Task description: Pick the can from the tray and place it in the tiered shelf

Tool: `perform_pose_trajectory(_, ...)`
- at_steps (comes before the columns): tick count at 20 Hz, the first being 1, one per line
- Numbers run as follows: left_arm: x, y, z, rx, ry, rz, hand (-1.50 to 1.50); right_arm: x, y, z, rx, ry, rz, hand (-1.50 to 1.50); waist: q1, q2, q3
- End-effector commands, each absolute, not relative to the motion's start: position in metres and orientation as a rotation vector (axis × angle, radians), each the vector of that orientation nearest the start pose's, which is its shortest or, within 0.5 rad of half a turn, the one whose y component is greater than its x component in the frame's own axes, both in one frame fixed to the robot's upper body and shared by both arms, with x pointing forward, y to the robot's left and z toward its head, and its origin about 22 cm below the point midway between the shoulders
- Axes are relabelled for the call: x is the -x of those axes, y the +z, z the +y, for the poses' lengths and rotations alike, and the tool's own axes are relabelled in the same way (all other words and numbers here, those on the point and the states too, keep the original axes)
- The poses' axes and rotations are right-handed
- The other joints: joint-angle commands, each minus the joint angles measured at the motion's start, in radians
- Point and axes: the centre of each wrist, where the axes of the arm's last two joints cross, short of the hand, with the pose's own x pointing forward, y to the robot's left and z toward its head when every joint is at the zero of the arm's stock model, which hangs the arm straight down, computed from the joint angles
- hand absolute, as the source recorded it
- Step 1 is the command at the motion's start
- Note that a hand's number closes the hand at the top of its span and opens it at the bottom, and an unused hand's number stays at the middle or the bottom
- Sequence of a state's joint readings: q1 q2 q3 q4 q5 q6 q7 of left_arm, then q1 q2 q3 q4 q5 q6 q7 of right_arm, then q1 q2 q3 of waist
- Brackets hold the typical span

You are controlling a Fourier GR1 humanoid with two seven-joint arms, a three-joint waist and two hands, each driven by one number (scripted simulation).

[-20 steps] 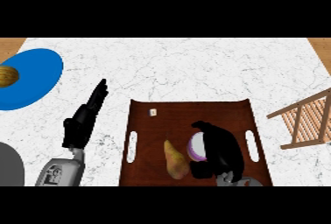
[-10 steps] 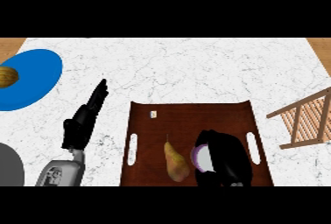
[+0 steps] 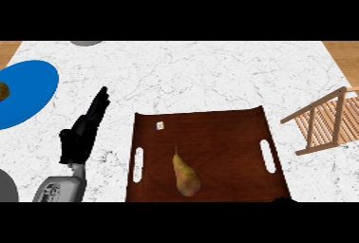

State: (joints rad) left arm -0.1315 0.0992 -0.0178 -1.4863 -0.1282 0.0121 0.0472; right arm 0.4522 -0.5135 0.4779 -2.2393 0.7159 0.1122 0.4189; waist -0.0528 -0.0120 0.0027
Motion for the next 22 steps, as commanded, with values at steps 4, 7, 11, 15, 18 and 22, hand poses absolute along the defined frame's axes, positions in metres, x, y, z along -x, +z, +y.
perform_pose_trajectory(4, -0.269, 0.014, 0.248, -0.173, -0.213, -1.549, 0.00, -0.070, 0.116, -0.239, 0.403, 0.721, -1.511, 1.50, -0.013, -0.003, 0.001)
perform_pose_trajectory(7, -0.263, 0.008, 0.244, -0.157, -0.209, -1.558, 0.00, -0.067, 0.136, -0.245, 0.410, 0.628, -1.621, 1.50, -0.003, 0.000, -0.001)
perform_pose_trajectory(11, -0.270, 0.011, 0.249, -0.156, -0.209, -1.552, 0.00, -0.056, 0.147, -0.254, 0.447, 0.569, -1.687, 1.50, -0.014, -0.001, -0.002)
perform_pose_trajectory(15, -0.266, 0.010, 0.256, -0.139, -0.218, -1.545, 0.00, -0.053, 0.160, -0.269, 0.573, 0.503, -1.686, 1.50, -0.006, 0.002, -0.004)
perform_pose_trajectory(18, -0.275, 0.019, 0.254, -0.174, -0.218, -1.565, 0.00, -0.054, 0.167, -0.281, 0.671, 0.474, -1.726, 1.50, -0.025, -0.001, -0.004)
perform_pose_trajectory(22, -0.271, 0.014, 0.261, -0.166, -0.212, -1.553, 0.00, -0.052, 0.178, -0.294, 0.737, 0.400, -1.745, 1.50, -0.022, -0.001, -0.006)
